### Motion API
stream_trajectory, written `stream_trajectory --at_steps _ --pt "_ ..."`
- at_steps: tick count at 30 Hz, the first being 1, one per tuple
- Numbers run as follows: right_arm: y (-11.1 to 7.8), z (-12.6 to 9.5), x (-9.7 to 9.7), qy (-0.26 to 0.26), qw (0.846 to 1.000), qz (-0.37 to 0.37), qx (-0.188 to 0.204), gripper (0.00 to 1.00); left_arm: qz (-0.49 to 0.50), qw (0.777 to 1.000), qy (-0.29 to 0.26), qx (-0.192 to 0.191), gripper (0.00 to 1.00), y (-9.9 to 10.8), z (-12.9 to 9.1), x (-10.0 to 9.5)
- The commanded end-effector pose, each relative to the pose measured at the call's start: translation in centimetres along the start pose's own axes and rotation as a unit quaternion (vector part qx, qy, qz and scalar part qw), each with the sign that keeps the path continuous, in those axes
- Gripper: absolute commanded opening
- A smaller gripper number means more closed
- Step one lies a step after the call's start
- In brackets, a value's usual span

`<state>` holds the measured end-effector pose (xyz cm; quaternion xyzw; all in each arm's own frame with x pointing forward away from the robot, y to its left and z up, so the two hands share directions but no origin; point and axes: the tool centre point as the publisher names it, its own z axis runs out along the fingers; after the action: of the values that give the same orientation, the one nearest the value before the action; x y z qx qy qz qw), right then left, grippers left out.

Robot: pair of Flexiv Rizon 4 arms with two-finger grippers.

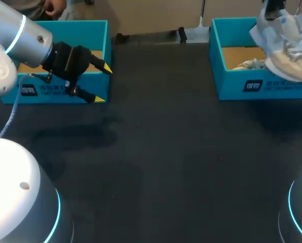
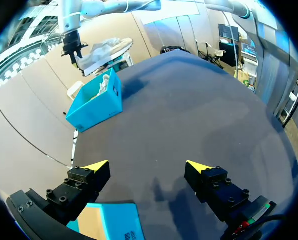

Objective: Take the shoe out of the shoebox, open the shoe tongue, remove and reinsert the insole, then place the shoe into the shoebox

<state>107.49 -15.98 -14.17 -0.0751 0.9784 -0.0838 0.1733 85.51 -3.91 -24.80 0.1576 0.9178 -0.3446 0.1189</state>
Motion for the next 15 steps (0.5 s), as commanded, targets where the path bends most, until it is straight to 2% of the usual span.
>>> stream_trajectory --at_steps 1,7,15 --pt "-2.6 1.1 -2.4 0.021 1.0 -0.004 -0.006 0.0 0.0 1.0 0.0 -0.002 1.0 0.0 0.0 0.1" --pt "-6.4 2.9 -4.8 0.028 0.999 -0.015 0.011 0.0 0.0 1.0 0.0 -0.002 1.0 0.0 0.0 0.1" --pt "-10.4 5.8 -6.8 0.045 0.998 0.0 0.034 0.0 0.0 1.0 0.0 -0.002 1.0 0.0 0.0 0.1"
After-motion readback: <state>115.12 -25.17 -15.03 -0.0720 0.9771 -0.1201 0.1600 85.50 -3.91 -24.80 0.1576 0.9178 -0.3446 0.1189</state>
